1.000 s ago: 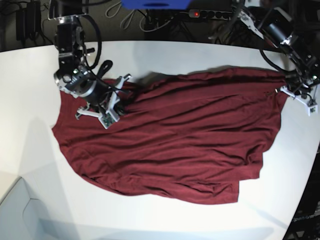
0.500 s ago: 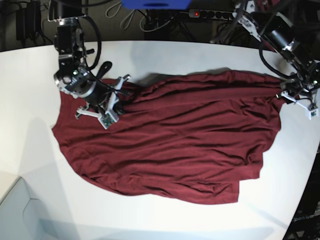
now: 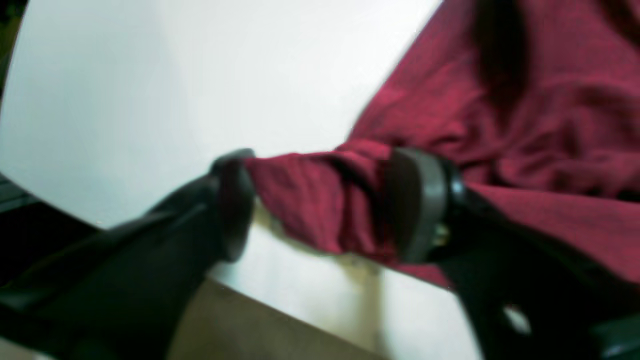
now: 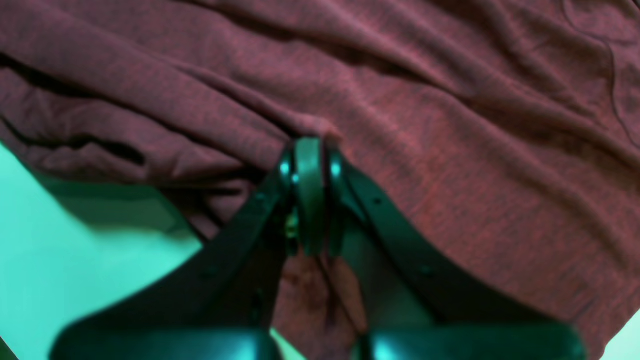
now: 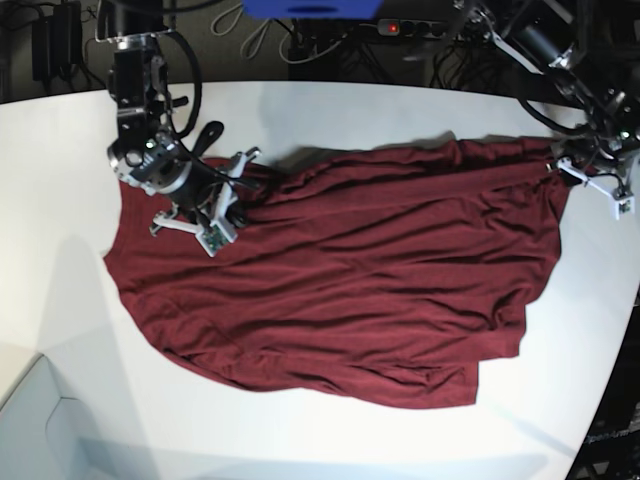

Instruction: Layout the t-shirt on the table in an organized manner, then fold the t-shirt properly

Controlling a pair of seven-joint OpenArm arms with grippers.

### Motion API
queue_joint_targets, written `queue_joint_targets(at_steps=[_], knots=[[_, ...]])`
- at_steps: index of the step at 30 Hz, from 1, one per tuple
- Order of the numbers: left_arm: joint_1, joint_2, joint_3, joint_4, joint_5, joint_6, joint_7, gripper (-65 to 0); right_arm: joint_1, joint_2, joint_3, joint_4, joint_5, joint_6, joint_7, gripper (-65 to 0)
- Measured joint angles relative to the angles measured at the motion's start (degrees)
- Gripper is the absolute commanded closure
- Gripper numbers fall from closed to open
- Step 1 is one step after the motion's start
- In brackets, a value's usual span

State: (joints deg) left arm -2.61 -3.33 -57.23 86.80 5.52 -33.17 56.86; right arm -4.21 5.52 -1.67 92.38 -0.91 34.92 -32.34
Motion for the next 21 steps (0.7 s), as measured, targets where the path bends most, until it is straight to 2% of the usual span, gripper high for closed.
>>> queue_joint_targets(at_steps=[3, 6, 12, 21], knots=[[1.9, -0.3, 0.0, 0.7, -3.5, 0.1, 0.1, -58.0, 0.0, 0.0, 0.0, 0.0, 0.0, 0.0, 0.0, 0.0], [3.1, -0.3, 0.0, 1.9, -5.6, 0.1, 0.3, -62.8, 0.0, 0.0, 0.0, 0.0, 0.0, 0.0, 0.0, 0.0], [7.2, -0.4, -0.3, 4.1, -11.3, 0.1, -0.4, -62.8, -0.1, -0.1, 0.0, 0.0, -0.2, 0.0, 0.0, 0.0], [7.1, -0.3, -0.3, -0.7, -11.4, 0.1, -1.6, -62.8, -0.2, -0.2, 0.0, 0.0, -0.2, 0.0, 0.0, 0.0]])
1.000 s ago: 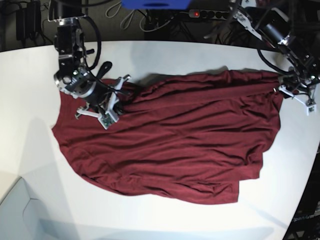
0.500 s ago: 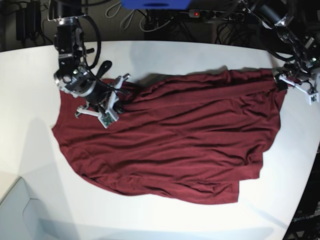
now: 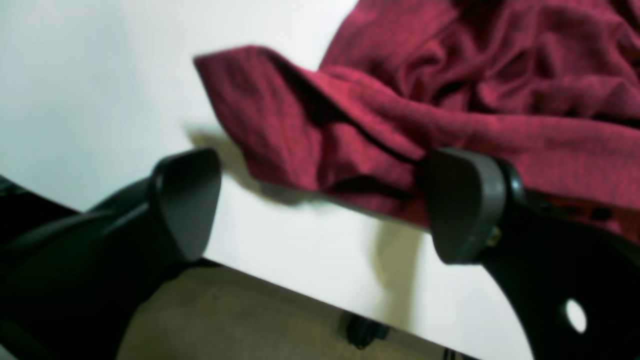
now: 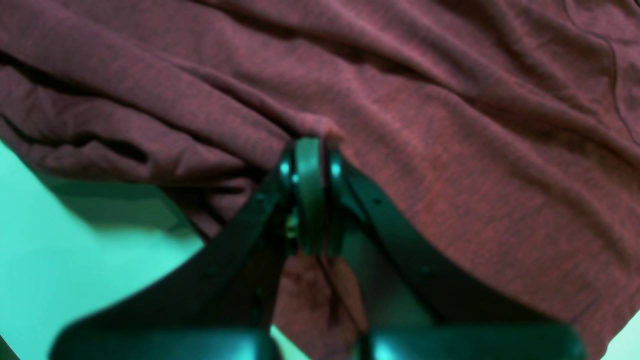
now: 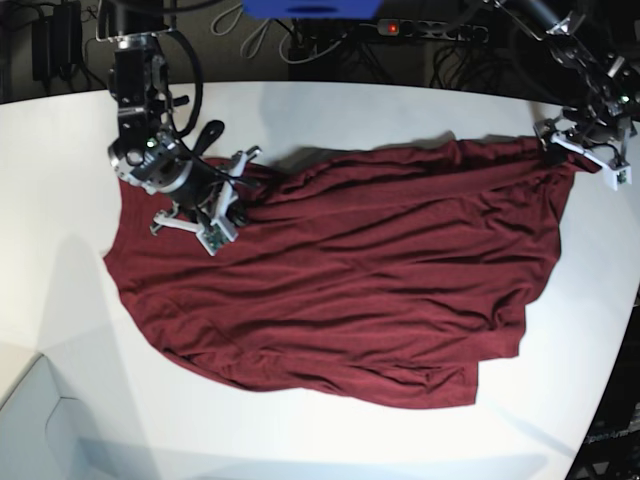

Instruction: Layout the t-shirt on the table in an organized manner, then fold the t-shirt properly

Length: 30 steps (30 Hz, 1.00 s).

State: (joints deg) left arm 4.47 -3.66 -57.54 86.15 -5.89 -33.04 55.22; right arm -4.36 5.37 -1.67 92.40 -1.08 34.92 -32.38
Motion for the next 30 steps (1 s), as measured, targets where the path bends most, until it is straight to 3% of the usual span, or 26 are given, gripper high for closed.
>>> queue_joint_targets(at_steps=[5, 15, 18, 23, 26, 30], knots=[[0.0, 0.2, 0.3, -0.3, 0.0, 0.0, -5.0, -62.7, 0.0, 0.0, 0.0, 0.0, 0.0, 0.0, 0.0, 0.0], [-1.2, -1.5, 0.3, -5.3, -0.9, 0.0, -7.1, -61.1, 0.0, 0.0, 0.1, 0.2, 0.0, 0.0, -0.2, -2.1], [-2.2, -2.0, 0.3, -6.5, -0.8, 0.0, -7.3, -49.2, -0.1, 0.1, 0.2, 0.2, 0.0, 0.0, -0.2, -9.4], [-3.3, -2.0, 0.3, -7.2, -0.9, 0.2, -7.0, -18.9, -0.1, 0.0, 0.3, 0.5, -0.1, 0.0, -0.5, -21.1], [-3.6, -1.9, 0.3, -7.3, -1.2, 0.2, -6.6, -7.1, -1.2, 0.1, 0.5, 4.3, -0.2, 0.0, -0.6, -26.3], [-4.5, -1.7, 0.3, -7.4, -0.9, 0.2, -6.2, 0.0, -3.6, 0.1, 0.5, 10.7, -0.2, -0.1, -0.6, -30.6]])
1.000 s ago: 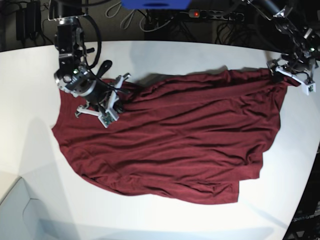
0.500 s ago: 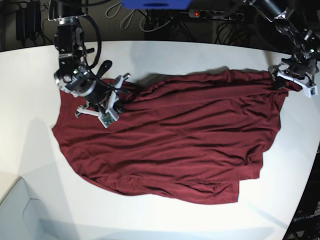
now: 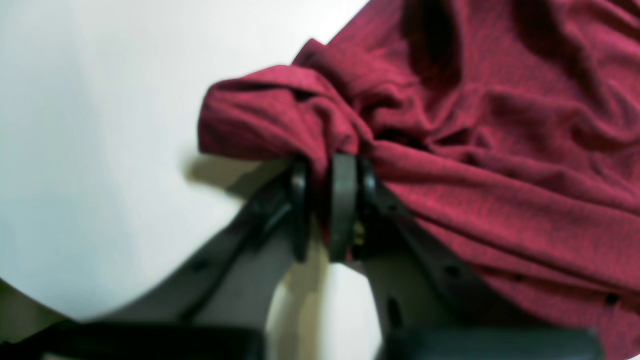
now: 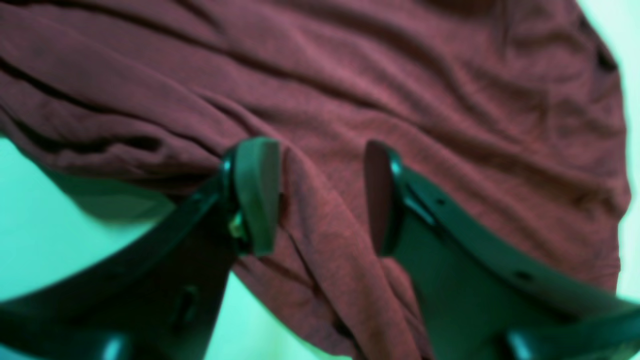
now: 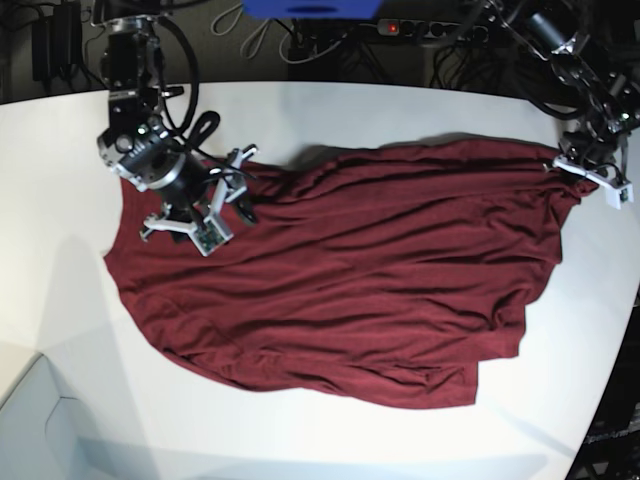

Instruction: Layout the t-shirt on the table in an organized manner, then fold the t-shirt properly

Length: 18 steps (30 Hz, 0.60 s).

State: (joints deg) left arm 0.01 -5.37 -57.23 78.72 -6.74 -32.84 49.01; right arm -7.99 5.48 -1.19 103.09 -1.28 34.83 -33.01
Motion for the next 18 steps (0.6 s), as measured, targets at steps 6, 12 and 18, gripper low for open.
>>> queue_joint_targets(at_steps=[6, 12, 18], knots=[[0.1, 0.0, 0.0, 0.2, 0.0, 0.0, 0.0, -0.2, -4.8, 0.2, -3.3, 4.8, 0.0, -0.1, -0.1, -31.2], [0.5, 0.5, 0.0, 3.7, 0.3, 0.0, 1.4, -0.2, -5.7, -0.2, -8.8, 2.5, 0.2, -0.1, 0.3, -31.5], [0.7, 0.5, 0.0, 5.8, 0.3, 0.0, 1.6, -0.2, -2.6, -1.1, -10.8, -3.6, 0.0, -0.1, 0.1, -31.5]])
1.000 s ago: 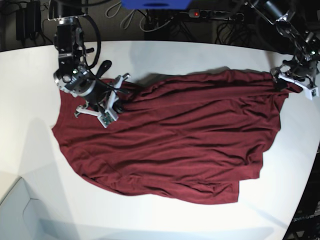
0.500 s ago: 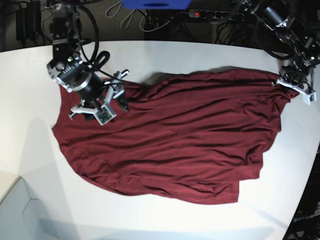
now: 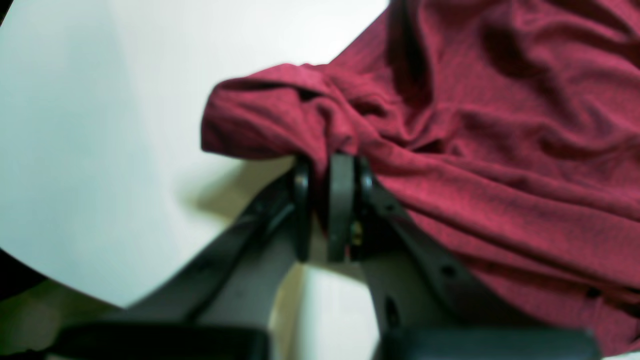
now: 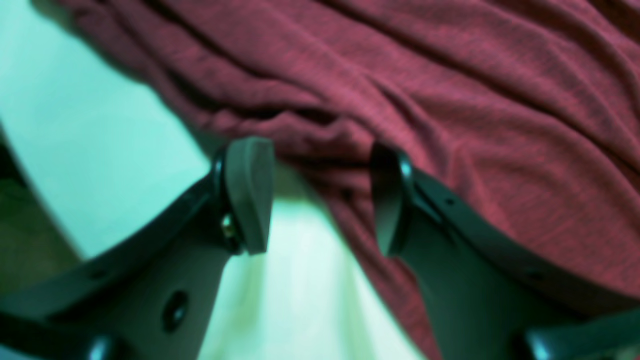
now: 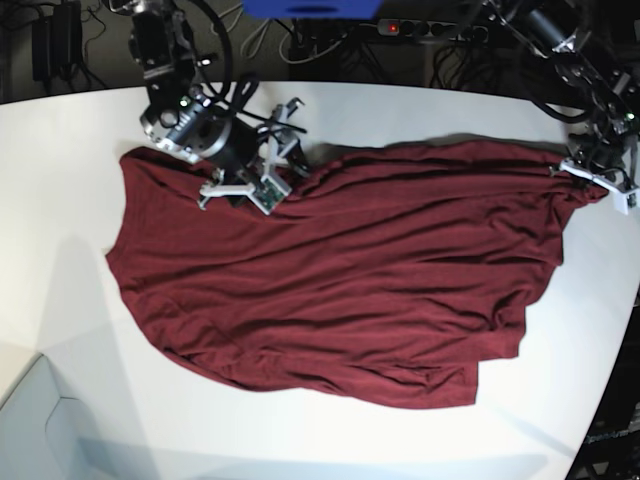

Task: Layout the t-shirt on the table in an organized manner, then fold the t-shirt properly
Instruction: 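Drag the held collar corner with the right gripper away from the left gripper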

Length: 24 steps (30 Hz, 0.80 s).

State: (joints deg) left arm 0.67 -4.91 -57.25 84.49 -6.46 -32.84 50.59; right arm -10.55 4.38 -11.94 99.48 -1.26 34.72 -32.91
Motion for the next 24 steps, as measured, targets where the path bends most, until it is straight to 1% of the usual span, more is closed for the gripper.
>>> queue_joint_targets(at_steps=[6, 10, 24], knots=[[0.1, 0.0, 0.0, 0.0, 0.0, 0.0, 0.2, -0.2, 0.7, -0.2, -0.1, -1.5, 0.1, 0.0, 0.3, -31.5], [0.1, 0.0, 0.0, 0.0, 0.0, 0.0, 0.2, -0.2, 1.1, -1.4, -0.3, -1.5, 0.2, 0.0, 0.2, -31.5], [0.3, 0.0, 0.0, 0.0, 0.0, 0.0, 0.0, -0.2, 2.6, -1.4, -0.3, -3.8, 0.1, 0.0, 0.1, -31.5]])
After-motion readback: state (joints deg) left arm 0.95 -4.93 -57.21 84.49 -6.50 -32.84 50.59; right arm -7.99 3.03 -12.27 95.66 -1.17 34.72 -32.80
